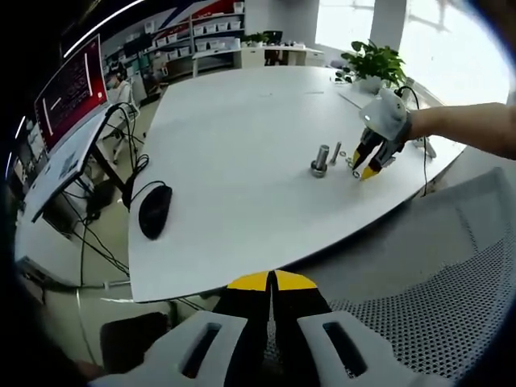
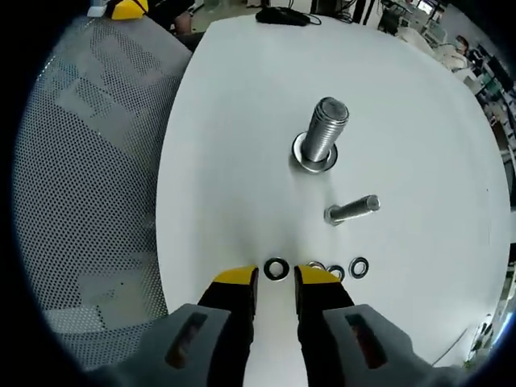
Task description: Place the washer onto the threaded stud by aligning its center hole with the stud, sliding it down to the base, and recovering from edge contact or off-axis alignment until the washer reaches the visible bottom stop.
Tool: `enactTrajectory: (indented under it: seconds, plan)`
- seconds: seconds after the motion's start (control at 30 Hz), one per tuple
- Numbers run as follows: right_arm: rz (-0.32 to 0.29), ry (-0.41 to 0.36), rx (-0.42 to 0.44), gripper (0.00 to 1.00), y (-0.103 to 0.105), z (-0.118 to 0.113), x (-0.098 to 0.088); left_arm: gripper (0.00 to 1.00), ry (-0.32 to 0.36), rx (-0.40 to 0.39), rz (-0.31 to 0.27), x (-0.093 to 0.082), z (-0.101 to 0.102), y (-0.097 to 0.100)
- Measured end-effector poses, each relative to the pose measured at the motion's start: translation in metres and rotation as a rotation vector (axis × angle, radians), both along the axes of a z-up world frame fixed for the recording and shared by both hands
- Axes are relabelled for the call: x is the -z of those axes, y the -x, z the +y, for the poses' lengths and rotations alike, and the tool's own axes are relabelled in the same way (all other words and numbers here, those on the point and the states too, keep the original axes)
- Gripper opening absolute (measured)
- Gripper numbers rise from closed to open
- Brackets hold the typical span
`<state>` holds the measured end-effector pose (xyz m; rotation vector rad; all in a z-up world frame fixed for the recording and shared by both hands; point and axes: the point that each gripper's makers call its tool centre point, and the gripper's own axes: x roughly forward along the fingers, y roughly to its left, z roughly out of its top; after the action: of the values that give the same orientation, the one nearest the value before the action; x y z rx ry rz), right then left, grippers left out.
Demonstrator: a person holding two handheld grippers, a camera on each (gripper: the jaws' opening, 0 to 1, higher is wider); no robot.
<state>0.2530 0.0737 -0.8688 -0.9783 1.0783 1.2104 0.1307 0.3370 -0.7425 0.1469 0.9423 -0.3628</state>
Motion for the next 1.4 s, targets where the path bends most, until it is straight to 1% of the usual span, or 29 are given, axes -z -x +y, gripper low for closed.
enactTrajectory:
  seconds: [0.07,0.13,0.4,0.7,0.83,1.0,1.07,1.17,1.3,1.4]
  plan:
    - [0.000,0.001,0.004,0.19,0.0004,-0.0003,-0.0002,0.00,0.000,0.001,0.000,0.0000,0.0000,0.0000]
    - [-0.011,0.003,-0.017,0.15,0.0003,-0.0003,0.0002,0.00,0.000,0.002,0.000,0.0000,0.0000,0.0001]
    - [-0.006,0.000,-0.021,0.13,-0.0012,-0.0008,-0.0006,0.00,0.000,0.003,0.000,-0.0001,-0.0003,0.0001]
    - [-0.008,0.007,-0.006,0.13,-0.0006,-0.0004,-0.0009,0.00,-0.001,0.004,-0.002,-0.0001,-0.0003,0.0000]
    - [0.007,0.029,0.005,0.14,-0.0015,0.0005,-0.0007,0.00,-0.001,0.003,-0.002,-0.0002,-0.0002,-0.0002]
    - [0.006,0.048,0.019,0.14,-0.0011,-0.0001,-0.0005,0.00,-0.002,0.001,-0.004,-0.0004,0.0002,-0.0006]
    - [-0.002,0.045,0.038,0.14,-0.0011,-0.0003,-0.0003,0.00,-0.002,-0.001,-0.005,-0.0005,0.0003,-0.0008]
    - [-0.011,0.030,0.032,0.15,0.0000,-0.0009,-0.0007,0.00,-0.003,-0.002,-0.006,-0.0006,0.0004,-0.0009]
    - [0.003,0.010,0.060,0.15,-0.0015,-0.0001,-0.0013,0.00,-0.004,-0.003,-0.007,-0.0008,0.0007,-0.0012]
    - [0.005,0.018,0.055,0.15,-0.0016,-0.0001,-0.0005,0.00,-0.005,-0.003,-0.006,-0.0006,0.0008,-0.0011]
